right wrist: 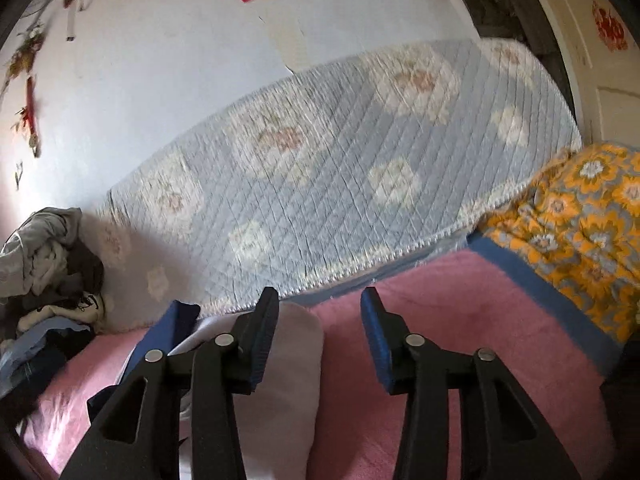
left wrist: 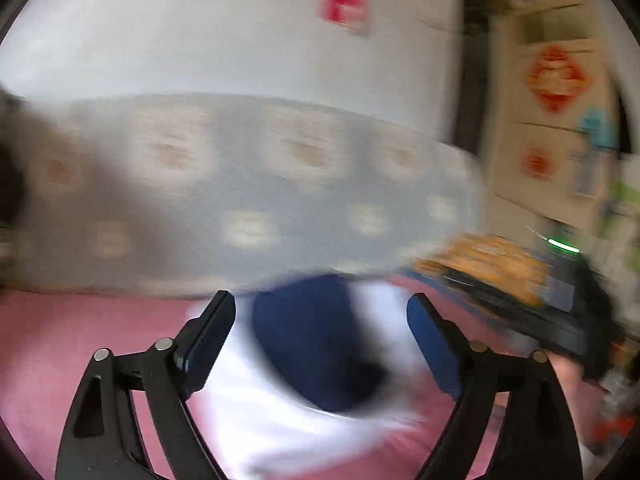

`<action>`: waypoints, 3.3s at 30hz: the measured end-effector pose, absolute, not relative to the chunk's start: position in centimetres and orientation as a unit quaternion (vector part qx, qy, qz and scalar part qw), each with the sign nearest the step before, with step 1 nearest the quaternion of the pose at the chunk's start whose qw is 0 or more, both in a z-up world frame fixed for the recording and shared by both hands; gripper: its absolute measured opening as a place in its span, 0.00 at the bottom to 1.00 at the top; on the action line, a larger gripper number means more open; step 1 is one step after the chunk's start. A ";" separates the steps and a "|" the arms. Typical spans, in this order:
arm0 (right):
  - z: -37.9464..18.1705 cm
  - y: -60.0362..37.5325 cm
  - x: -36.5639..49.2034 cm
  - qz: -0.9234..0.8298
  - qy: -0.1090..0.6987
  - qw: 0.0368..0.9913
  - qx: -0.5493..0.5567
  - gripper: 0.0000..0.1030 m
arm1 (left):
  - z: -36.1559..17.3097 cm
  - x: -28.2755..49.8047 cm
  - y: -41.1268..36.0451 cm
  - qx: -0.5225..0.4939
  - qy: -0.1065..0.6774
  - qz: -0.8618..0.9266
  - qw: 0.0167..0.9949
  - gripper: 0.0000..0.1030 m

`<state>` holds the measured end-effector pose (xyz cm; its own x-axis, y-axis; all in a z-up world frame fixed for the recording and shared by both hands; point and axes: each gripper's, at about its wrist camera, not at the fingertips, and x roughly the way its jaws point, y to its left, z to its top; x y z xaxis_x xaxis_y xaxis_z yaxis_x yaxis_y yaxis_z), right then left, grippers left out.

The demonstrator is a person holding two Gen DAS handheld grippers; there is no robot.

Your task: Fold large clothes

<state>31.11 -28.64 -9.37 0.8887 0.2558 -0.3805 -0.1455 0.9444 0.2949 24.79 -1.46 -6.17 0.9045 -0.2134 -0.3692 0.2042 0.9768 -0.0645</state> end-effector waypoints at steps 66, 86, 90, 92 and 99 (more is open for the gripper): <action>-20.9 -24.8 38.3 0.300 0.430 0.809 0.264 0.82 | -19.4 34.3 5.7 -0.299 0.426 -0.222 0.824 0.80; 2.0 -36.6 18.1 0.265 0.221 0.909 0.233 0.55 | 0.5 19.0 -14.4 -0.153 0.292 -0.426 0.842 0.67; 5.9 -45.0 12.0 0.199 0.186 0.931 0.241 0.55 | 2.0 18.1 -22.8 -0.138 0.283 -0.483 0.817 0.67; 6.7 -48.9 9.7 0.160 0.172 0.942 0.240 0.56 | 1.8 18.0 -26.4 -0.136 0.284 -0.509 0.801 0.67; 3.8 -60.2 9.5 0.028 0.197 0.952 0.231 0.56 | -4.7 22.5 -39.0 -0.095 0.360 -0.524 0.766 0.67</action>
